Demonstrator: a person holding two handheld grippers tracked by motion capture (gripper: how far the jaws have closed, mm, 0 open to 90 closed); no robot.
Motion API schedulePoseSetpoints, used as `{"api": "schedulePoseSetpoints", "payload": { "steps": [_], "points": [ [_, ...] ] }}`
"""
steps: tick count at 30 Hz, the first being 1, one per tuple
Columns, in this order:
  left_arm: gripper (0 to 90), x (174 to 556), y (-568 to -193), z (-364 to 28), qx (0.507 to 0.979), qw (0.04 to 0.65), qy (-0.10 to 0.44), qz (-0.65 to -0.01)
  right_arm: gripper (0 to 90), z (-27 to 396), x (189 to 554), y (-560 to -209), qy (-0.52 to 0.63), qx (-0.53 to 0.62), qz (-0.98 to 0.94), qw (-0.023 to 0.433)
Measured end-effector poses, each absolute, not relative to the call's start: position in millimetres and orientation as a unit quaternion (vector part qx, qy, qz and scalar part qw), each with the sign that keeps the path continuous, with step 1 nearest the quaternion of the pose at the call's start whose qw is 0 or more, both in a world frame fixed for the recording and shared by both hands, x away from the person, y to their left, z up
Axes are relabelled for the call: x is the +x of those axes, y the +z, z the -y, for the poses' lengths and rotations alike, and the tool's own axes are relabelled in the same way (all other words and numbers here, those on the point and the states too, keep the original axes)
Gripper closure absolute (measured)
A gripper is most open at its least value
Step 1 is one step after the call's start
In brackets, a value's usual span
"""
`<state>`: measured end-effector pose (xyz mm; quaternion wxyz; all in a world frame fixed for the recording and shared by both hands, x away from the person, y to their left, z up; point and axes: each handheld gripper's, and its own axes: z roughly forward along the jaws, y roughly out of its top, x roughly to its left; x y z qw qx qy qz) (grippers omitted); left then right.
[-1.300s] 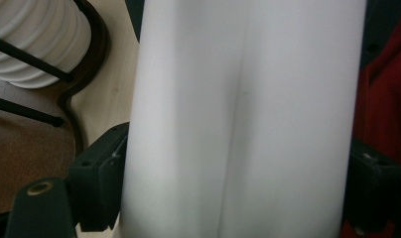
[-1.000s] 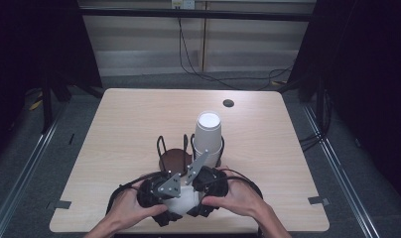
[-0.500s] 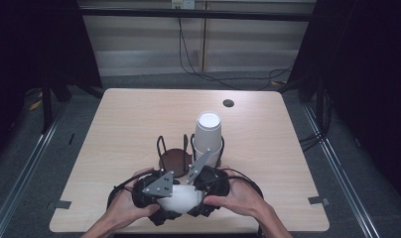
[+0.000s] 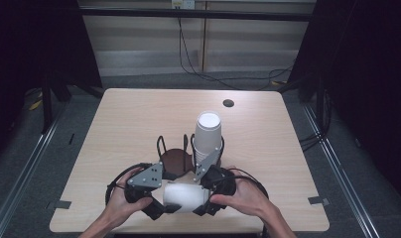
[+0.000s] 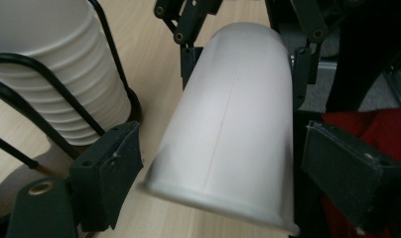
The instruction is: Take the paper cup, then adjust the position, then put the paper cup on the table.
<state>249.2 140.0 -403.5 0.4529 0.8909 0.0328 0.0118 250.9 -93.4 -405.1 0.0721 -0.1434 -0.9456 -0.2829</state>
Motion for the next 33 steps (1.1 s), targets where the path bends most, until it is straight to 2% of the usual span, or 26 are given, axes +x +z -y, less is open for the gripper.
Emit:
{"api": "schedulePoseSetpoints", "payload": {
  "steps": [9, 33],
  "points": [
    [15.7, 251.3, -402.8, -157.5, 0.873, 0.48, 0.025, -0.085, 25.7, 117.6, 251.2, -409.4, -0.305, -0.178, 0.933, 0.065],
    [15.7, 249.9, -402.9, -176.4, 0.827, 0.552, -0.001, -0.105, 25.6, 130.2, 255.9, -409.2, -0.422, -0.18, 0.886, 0.067]
  ]
}}
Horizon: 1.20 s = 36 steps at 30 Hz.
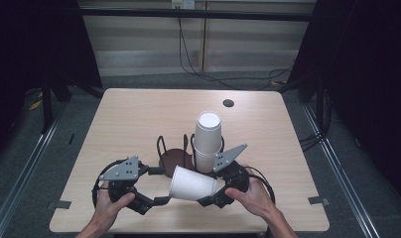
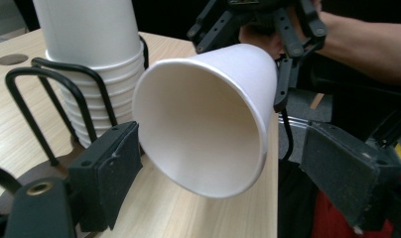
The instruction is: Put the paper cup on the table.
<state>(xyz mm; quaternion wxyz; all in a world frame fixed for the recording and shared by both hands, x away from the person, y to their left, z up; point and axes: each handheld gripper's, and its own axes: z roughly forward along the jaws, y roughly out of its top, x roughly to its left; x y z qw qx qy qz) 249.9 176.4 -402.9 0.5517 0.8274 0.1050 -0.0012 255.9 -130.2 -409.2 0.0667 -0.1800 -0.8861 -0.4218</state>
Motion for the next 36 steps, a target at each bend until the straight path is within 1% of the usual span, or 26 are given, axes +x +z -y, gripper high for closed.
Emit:
{"api": "schedulePoseSetpoints", "payload": {
  "steps": [3, 5, 7, 8, 15, 22, 26, 27, 29, 30, 31, 32, 36],
  "points": [
    [15.7, 250.1, -403.4, -175.6, 0.825, 0.554, -0.002, -0.107, 25.6, 130.5, 257.0, -408.7, -0.435, -0.178, 0.88, 0.069],
    [15.7, 248.4, -403.8, -175.9, 0.822, 0.558, 0.02, -0.115, 25.6, 128.9, 256.5, -407.1, -0.437, -0.177, 0.88, 0.062],
    [15.7, 248.2, -403.8, -175.7, 0.823, 0.556, 0.018, -0.116, 25.6, 128.4, 255.6, -406.5, -0.441, -0.178, 0.877, 0.061],
    [15.7, 247.9, -403.9, -176.0, 0.821, 0.558, 0.02, -0.116, 25.6, 128.5, 254.0, -404.4, -0.453, -0.177, 0.872, 0.052],
    [15.7, 246.1, -404.8, -173.1, 0.82, 0.561, 0.024, -0.111, 25.6, 128.6, 252.3, -404.4, -0.467, -0.171, 0.866, 0.047],
    [15.6, 247.5, -407.5, -171.9, 0.816, 0.566, 0.024, -0.117, 25.4, 124.4, 250.0, -406.3, -0.475, -0.159, 0.864, 0.057],
    [15.3, 247.7, -407.9, -172.2, 0.812, 0.572, 0.019, -0.111, 25.4, 122.1, 248.3, -405.7, -0.477, -0.155, 0.864, 0.056],
    [14.2, 247.7, -407.9, -172.2, 0.812, 0.572, 0.019, -0.111, 25.4, 122.1, 248.3, -405.7, -0.477, -0.155, 0.864, 0.056],
    [7.4, 247.4, -408.3, -171.2, 0.812, 0.572, 0.027, -0.115, 25.4, 121.2, 247.9, -405.7, -0.477, -0.153, 0.863, 0.056],
    [2.5, 247.7, -409.5, -168.9, 0.81, 0.573, 0.028, -0.122, 25.4, 120.3, 246.9, -405.2, -0.477, -0.149, 0.864, 0.058],
    [0.6, 247.7, -409.5, -168.9, 0.81, 0.573, 0.028, -0.122, 25.4, 120.3, 246.9, -405.2, -0.477, -0.149, 0.864, 0.058],
    [0.1, 249.2, -410.9, -167.5, 0.81, 0.574, 0.017, -0.121, 25.4, 119.4, 245.9, -404.5, -0.477, -0.145, 0.865, 0.057],
    [0.0, 248.3, -412.0, -164.9, 0.809, 0.576, 0.011, -0.118, 25.4, 118.2, 245.5, -404.1, -0.477, -0.142, 0.865, 0.06]
  ]
}}
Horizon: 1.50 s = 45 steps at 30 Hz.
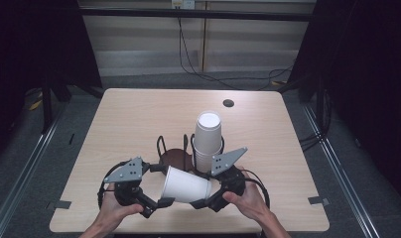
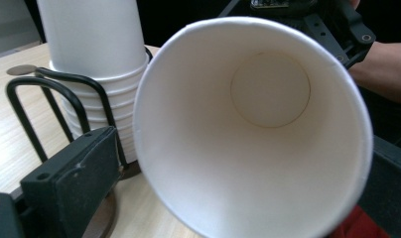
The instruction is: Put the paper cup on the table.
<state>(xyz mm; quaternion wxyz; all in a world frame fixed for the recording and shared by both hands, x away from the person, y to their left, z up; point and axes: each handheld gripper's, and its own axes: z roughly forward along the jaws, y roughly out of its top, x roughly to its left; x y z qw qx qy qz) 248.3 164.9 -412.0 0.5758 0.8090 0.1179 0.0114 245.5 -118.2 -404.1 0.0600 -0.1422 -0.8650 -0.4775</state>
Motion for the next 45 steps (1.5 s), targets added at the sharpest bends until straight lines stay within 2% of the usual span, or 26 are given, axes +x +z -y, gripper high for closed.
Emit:
{"api": "schedulePoseSetpoints", "payload": {
  "steps": [11, 15, 16, 25, 45],
  "points": [
    [0.0, 251.1, -416.7, -156.6, 0.812, 0.572, -0.027, -0.115, 25.4, 113.1, 244.4, -405.3, -0.471, -0.133, 0.869, 0.066],
    [1.3, 251.5, -416.8, -156.1, 0.812, 0.572, -0.032, -0.113, 25.4, 112.0, 243.9, -405.2, -0.469, -0.132, 0.871, 0.066],
    [4.0, 251.3, -416.6, -156.0, 0.81, 0.575, -0.034, -0.11, 25.4, 112.3, 244.2, -405.2, -0.47, -0.131, 0.87, 0.066],
    [4.8, 251.6, -416.9, -156.5, 0.813, 0.57, -0.041, -0.11, 25.4, 111.6, 244.3, -407.2, -0.469, -0.13, 0.871, 0.069],
    [13.8, 250.2, -409.2, -160.1, 0.818, 0.563, -0.05, -0.106, 22.7, 110.8, 245.2, -413.6, -0.469, -0.131, 0.871, 0.068]
  ]
}}
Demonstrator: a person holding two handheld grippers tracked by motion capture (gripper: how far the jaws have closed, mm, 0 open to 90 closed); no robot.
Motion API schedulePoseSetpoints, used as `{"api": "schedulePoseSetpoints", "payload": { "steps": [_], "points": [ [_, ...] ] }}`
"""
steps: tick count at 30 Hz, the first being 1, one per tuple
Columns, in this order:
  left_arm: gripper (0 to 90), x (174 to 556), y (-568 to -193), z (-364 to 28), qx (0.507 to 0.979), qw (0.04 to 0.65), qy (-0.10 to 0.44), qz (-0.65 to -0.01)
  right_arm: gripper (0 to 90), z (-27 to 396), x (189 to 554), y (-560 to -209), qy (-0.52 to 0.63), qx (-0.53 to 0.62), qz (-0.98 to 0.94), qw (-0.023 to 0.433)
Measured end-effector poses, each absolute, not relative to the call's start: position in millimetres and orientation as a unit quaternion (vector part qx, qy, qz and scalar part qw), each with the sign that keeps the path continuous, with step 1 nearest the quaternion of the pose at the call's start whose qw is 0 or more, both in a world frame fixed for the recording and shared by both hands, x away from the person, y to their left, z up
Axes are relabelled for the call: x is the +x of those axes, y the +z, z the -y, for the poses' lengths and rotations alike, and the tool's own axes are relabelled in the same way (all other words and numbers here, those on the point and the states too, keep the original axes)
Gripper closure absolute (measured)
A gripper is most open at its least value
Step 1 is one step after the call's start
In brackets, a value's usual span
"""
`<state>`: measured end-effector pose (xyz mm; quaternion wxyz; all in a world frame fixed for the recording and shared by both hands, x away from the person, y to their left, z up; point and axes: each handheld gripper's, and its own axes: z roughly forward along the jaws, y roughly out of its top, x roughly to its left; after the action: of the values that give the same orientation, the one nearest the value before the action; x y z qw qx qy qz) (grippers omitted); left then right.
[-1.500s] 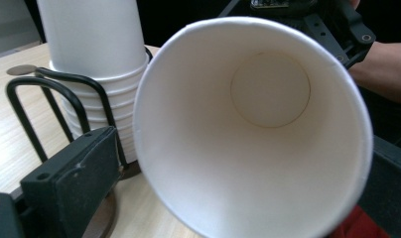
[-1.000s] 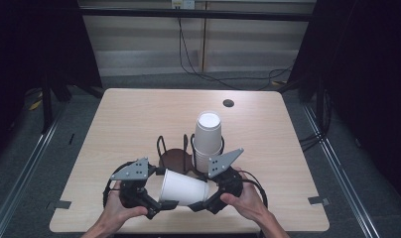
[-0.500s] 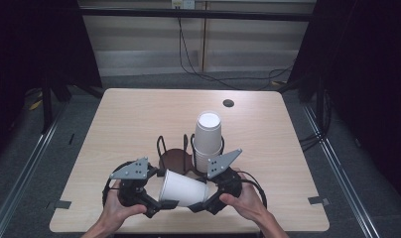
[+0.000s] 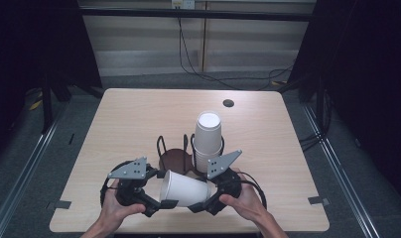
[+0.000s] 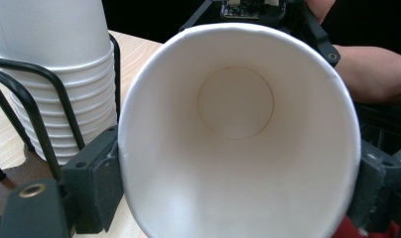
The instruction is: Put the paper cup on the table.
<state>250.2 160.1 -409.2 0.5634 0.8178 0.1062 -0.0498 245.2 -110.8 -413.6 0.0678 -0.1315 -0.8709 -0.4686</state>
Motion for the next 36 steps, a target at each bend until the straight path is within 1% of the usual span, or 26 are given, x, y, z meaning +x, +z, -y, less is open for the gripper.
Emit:
{"api": "schedulePoseSetpoints", "payload": {
  "steps": [5, 6, 9, 14, 21, 26, 36],
  "points": [
    [14.4, 248.7, -406.6, -160.1, 0.82, 0.562, -0.043, -0.106, 20.4, 111.1, 245.3, -413.8, -0.475, -0.131, 0.868, 0.066],
    [14.4, 249.2, -406.7, -159.8, 0.821, 0.56, -0.043, -0.106, 16.1, 111.3, 245.2, -414.2, -0.479, -0.131, 0.865, 0.069],
    [14.6, 250.6, -407.6, -159.2, 0.822, 0.557, -0.045, -0.109, 14.1, 111.9, 244.4, -414.8, -0.477, -0.134, 0.866, 0.061],
    [14.7, 251.3, -408.0, -159.9, 0.825, 0.552, -0.044, -0.114, 14.2, 113.9, 244.2, -414.7, -0.48, -0.139, 0.864, 0.054],
    [14.7, 254.9, -407.9, -161.0, 0.828, 0.543, -0.046, -0.129, 13.9, 119.0, 244.1, -413.8, -0.483, -0.162, 0.86, 0.019],
    [14.6, 257.2, -407.4, -162.0, 0.831, 0.538, -0.046, -0.134, 13.9, 121.6, 244.2, -412.8, -0.488, -0.168, 0.857, 0.011],
    [14.6, 259.6, -408.3, -163.9, 0.848, 0.508, -0.042, -0.147, 13.9, 129.2, 241.9, -410.5, -0.496, -0.186, 0.848, -0.006]
  ]
}}
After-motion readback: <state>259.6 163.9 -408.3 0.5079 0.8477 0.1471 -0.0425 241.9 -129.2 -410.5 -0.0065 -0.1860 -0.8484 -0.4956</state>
